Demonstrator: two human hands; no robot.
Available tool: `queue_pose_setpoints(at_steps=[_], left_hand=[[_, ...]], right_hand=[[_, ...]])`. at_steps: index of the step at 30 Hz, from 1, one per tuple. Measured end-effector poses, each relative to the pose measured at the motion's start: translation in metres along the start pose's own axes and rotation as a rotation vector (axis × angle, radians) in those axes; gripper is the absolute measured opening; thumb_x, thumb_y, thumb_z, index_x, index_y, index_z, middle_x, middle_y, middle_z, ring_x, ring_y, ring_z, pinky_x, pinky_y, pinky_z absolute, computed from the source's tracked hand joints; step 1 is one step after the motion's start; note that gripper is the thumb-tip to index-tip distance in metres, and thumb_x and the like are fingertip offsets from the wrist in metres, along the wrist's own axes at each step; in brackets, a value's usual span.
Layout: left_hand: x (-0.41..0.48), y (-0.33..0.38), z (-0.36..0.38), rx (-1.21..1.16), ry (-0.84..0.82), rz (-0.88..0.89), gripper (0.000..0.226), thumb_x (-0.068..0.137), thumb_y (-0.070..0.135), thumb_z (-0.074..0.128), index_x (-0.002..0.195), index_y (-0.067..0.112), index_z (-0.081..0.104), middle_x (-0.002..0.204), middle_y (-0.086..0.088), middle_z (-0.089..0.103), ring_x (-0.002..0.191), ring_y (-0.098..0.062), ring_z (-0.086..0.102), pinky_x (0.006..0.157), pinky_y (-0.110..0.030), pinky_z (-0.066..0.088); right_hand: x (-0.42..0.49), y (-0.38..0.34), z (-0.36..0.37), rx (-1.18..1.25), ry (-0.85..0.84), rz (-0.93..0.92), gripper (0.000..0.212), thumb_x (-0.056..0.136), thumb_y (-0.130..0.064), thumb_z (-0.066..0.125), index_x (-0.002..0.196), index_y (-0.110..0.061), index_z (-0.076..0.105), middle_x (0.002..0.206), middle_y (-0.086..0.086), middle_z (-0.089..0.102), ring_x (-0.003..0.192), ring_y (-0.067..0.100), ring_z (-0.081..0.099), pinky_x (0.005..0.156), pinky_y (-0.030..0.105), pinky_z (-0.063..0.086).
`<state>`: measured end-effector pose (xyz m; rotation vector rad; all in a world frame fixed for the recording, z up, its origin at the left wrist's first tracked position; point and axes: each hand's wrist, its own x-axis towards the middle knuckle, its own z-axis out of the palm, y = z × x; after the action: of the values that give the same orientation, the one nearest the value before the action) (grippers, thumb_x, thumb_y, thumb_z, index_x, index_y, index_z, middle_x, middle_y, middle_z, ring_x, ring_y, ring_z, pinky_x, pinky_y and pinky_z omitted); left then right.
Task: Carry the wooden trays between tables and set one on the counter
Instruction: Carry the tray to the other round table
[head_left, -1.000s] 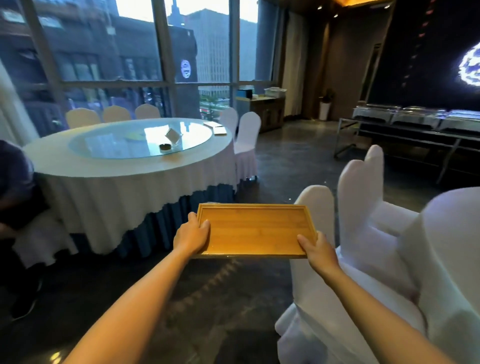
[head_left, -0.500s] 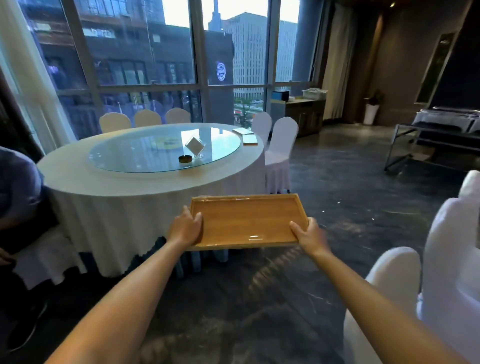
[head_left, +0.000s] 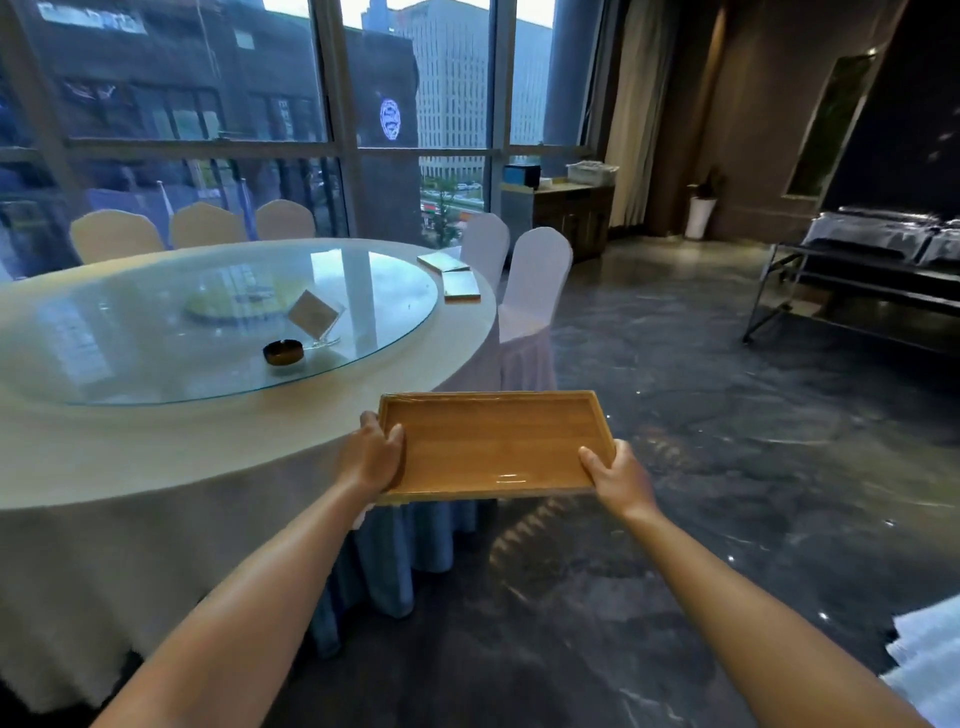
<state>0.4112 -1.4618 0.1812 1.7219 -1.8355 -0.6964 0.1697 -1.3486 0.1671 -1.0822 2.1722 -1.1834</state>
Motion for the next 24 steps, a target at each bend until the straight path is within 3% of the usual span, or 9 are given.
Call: queue_pose_setpoints(at_steps=[4,11,18,24], left_hand=[[0.112,0.034,0.016,0.06,-0.001,0.022,0.043,0.098,0.033,0.034,0.129,0.003,0.038,0.12,-0.022,0.061,0.106,-0.038,0.058,0.084,-0.039,0.043],[0.275,0.09,0.083,0.051,-0.022,0.0,0.044,0.098,0.033,0.033,0.13,0.003,0.039,0.124,-0.023,0.059,0.109,-0.04,0.057,0.089,-0.041,0.045],[0.439,0.141,0.185,0.068,-0.01,-0.021,0.045,0.098,0.034,0.033,0.129,0.002,0.039,0.123,-0.023,0.06,0.109,-0.04,0.057,0.081,-0.039,0.041],[0.585,0.209,0.242,0.062,0.042,-0.097,0.045,0.097,0.035,0.033,0.126,0.002,0.041,0.123,-0.026,0.059,0.111,-0.041,0.057,0.088,-0.042,0.043]], right_hand=[[0.108,-0.034,0.016,0.022,0.033,0.005,0.044,0.092,-0.028,0.054,0.123,0.002,0.048,0.123,0.022,0.06,0.114,0.034,0.056,0.09,0.035,0.042],[0.291,-0.045,0.032,-0.048,0.083,0.02,0.045,0.09,-0.033,0.054,0.121,0.0,0.05,0.12,0.022,0.062,0.112,0.037,0.058,0.096,0.045,0.045],[0.495,-0.019,0.055,-0.088,0.05,0.007,0.043,0.091,-0.033,0.054,0.119,-0.001,0.051,0.12,0.02,0.063,0.11,0.036,0.059,0.092,0.042,0.046],[0.685,-0.039,0.052,-0.134,-0.036,-0.047,0.044,0.091,-0.038,0.051,0.12,-0.004,0.049,0.12,0.018,0.062,0.11,0.034,0.058,0.091,0.041,0.047]])
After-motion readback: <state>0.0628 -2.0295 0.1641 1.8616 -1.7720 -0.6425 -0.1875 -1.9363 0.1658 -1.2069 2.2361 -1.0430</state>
